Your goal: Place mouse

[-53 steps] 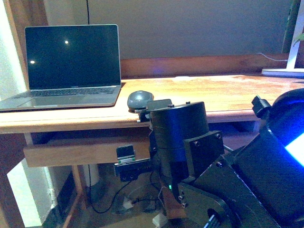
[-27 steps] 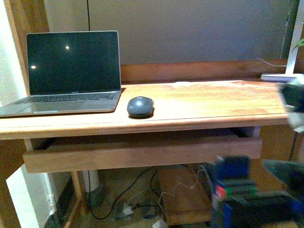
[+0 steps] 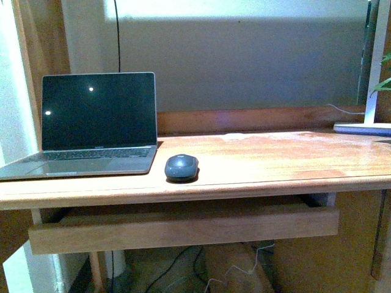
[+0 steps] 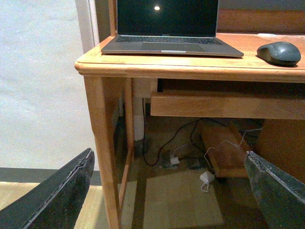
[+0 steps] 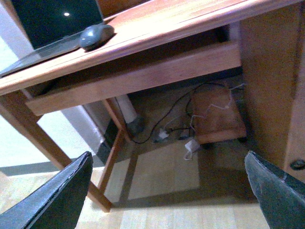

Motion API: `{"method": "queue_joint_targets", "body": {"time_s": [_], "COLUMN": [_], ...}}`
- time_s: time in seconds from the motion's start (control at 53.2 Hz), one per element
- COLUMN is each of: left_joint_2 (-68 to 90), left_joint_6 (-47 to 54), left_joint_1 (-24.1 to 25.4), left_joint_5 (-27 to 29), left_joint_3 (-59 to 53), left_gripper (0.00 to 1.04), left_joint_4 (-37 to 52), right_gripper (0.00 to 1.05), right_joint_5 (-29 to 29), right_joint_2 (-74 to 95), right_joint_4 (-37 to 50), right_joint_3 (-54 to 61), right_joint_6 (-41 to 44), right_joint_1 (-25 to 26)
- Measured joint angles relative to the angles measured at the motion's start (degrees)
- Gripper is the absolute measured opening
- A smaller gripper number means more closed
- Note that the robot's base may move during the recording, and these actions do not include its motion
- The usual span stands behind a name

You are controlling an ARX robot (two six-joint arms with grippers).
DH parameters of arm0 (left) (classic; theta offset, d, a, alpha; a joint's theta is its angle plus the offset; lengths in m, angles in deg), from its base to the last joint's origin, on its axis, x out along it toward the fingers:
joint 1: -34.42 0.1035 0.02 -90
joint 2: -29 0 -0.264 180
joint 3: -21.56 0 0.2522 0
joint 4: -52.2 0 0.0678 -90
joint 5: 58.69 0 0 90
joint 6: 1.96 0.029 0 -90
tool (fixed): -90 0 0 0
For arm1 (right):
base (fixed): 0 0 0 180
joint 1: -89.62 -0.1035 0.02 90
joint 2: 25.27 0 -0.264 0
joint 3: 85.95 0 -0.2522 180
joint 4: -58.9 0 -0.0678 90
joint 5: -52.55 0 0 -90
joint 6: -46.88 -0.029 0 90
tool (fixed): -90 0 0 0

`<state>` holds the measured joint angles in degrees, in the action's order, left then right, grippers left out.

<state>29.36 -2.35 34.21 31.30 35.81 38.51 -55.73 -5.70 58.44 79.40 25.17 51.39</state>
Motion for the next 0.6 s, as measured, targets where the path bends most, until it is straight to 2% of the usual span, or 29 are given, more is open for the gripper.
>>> {"method": "queue_joint_targets", "body": {"time_s": [0.038, 0.094, 0.15, 0.207, 0.263, 0.319, 0.338, 0.395, 0.451, 0.564, 0.601], "left_joint_2": [0.00, 0.00, 0.00, 0.00, 0.00, 0.00, 0.00, 0.00, 0.00, 0.00, 0.00], "left_joint_6": [0.00, 0.00, 0.00, 0.00, 0.00, 0.00, 0.00, 0.00, 0.00, 0.00, 0.00], "left_joint_1": [0.00, 0.00, 0.00, 0.00, 0.00, 0.00, 0.00, 0.00, 0.00, 0.00, 0.00], "left_joint_5": [0.00, -0.04, 0.02, 0.02, 0.00, 0.00, 0.02, 0.00, 0.02, 0.00, 0.02], "left_joint_3": [-0.02, 0.00, -0.02, -0.02, 0.00, -0.02, -0.02, 0.00, -0.02, -0.02, 0.00], "left_gripper": [0.97, 0.97, 0.97, 0.97, 0.97, 0.97, 0.97, 0.97, 0.97, 0.97, 0.97], "left_joint_4": [0.00, 0.00, 0.00, 0.00, 0.00, 0.00, 0.00, 0.00, 0.00, 0.00, 0.00], "right_gripper": [0.96, 0.88, 0.80, 0.71, 0.63, 0.52, 0.47, 0.37, 0.28, 0.02, 0.03], "right_joint_5": [-0.59, -7.56, -8.39, -5.25, 0.66, 9.22, 13.18, 16.81, 17.51, 17.99, 18.14], "right_joint_2": [-1.70, -4.07, -8.00, -11.96, -15.34, -17.97, -18.53, -19.06, -19.15, -19.21, -19.21], "right_joint_4": [-0.76, 0.13, -3.04, -6.97, -10.14, -12.61, -13.07, -13.14, -13.18, -13.22, -13.22], "right_joint_3": [0.04, 0.04, 0.04, 0.04, 0.04, 0.04, 0.04, 0.04, 0.04, 0.04, 0.04], "right_joint_6": [0.52, 5.64, 10.82, 14.43, 17.20, 18.75, 19.50, 20.13, 20.37, 21.29, 21.35], "right_joint_1": [1.57, 2.75, 6.43, 11.80, 17.57, 25.64, 29.90, 35.76, 37.33, 37.90, 37.94]}}
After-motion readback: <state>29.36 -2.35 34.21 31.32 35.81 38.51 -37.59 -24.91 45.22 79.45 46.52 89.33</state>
